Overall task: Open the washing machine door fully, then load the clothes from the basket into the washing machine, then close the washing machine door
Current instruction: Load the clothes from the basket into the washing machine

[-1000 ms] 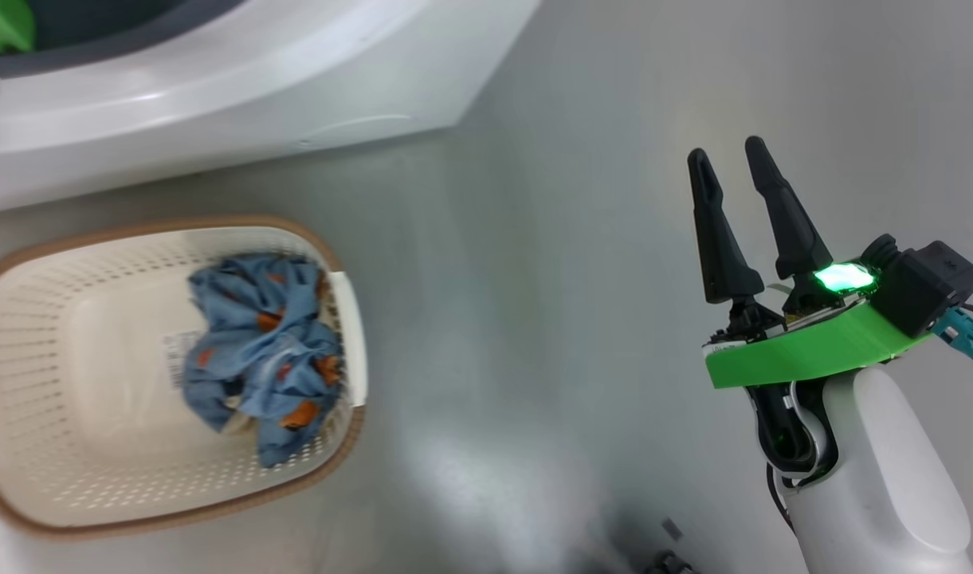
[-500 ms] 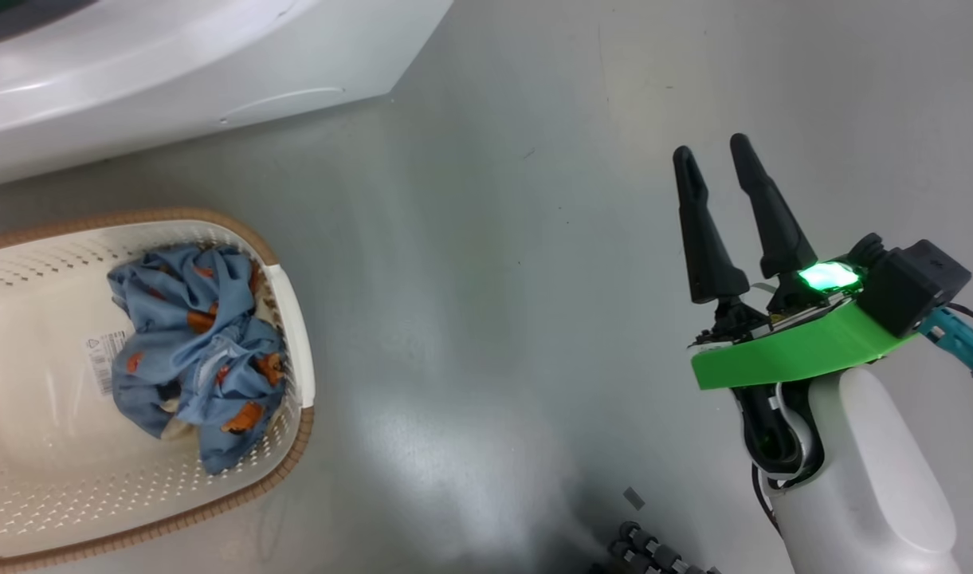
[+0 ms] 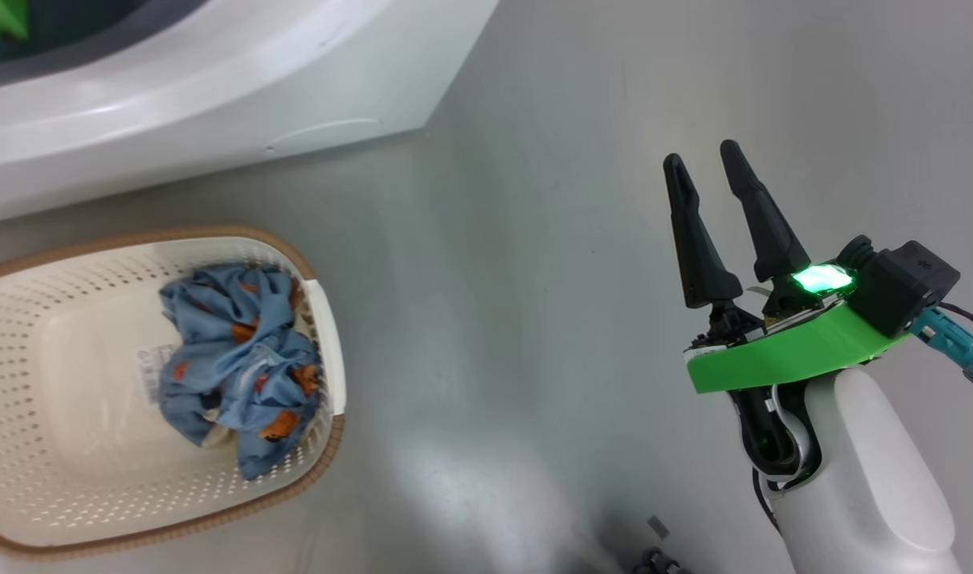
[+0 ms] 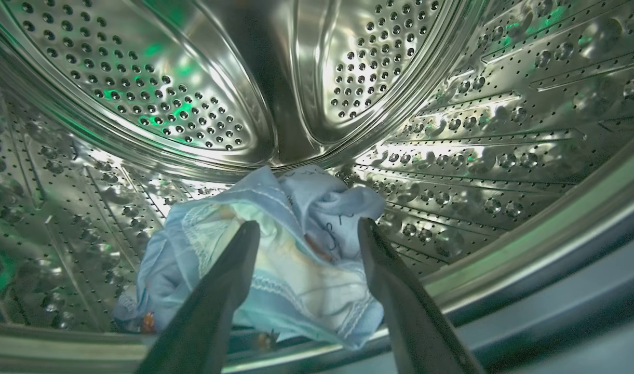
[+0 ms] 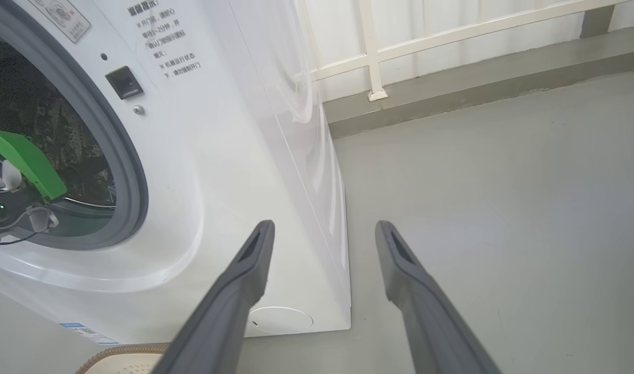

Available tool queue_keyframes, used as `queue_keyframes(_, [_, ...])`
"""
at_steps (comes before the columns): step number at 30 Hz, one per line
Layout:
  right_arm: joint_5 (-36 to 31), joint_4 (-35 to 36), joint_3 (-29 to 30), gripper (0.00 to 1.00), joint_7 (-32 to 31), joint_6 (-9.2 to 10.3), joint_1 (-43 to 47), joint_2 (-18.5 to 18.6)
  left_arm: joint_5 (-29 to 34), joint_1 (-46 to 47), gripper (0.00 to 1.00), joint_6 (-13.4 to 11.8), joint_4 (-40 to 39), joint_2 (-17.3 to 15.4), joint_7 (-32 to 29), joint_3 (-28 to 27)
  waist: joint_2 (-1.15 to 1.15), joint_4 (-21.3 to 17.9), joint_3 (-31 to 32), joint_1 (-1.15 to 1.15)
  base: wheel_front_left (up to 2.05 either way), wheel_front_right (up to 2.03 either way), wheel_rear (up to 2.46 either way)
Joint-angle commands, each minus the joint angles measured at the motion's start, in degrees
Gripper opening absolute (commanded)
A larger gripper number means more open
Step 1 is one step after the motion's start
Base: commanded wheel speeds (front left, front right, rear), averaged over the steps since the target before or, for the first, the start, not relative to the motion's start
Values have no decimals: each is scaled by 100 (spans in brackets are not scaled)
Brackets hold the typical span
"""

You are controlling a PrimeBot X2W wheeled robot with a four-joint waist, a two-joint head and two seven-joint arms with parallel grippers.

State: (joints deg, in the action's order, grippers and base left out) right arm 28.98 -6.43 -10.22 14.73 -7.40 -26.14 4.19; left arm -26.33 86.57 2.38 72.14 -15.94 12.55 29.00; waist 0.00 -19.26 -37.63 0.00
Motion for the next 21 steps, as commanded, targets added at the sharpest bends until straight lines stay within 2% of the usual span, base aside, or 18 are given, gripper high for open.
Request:
queue_keyframes(1, [11,104,-94,100,27,-9,72,72,-5,-138,100,69,-100,-148,108,-11,0,134,160,0,0,0,0])
queue_keyframes(9, [-10,78,18,100,27,-9,175,247,-39,-682,100,153,-573,-124,239,-53,0,361,481,0,0,0,0])
queue_keyframes(21, [-54,32,81,100,27,-9,284,332,-104,-2066,100,-29,-2063,-145,244,-486,0,645,904,0,0,0,0])
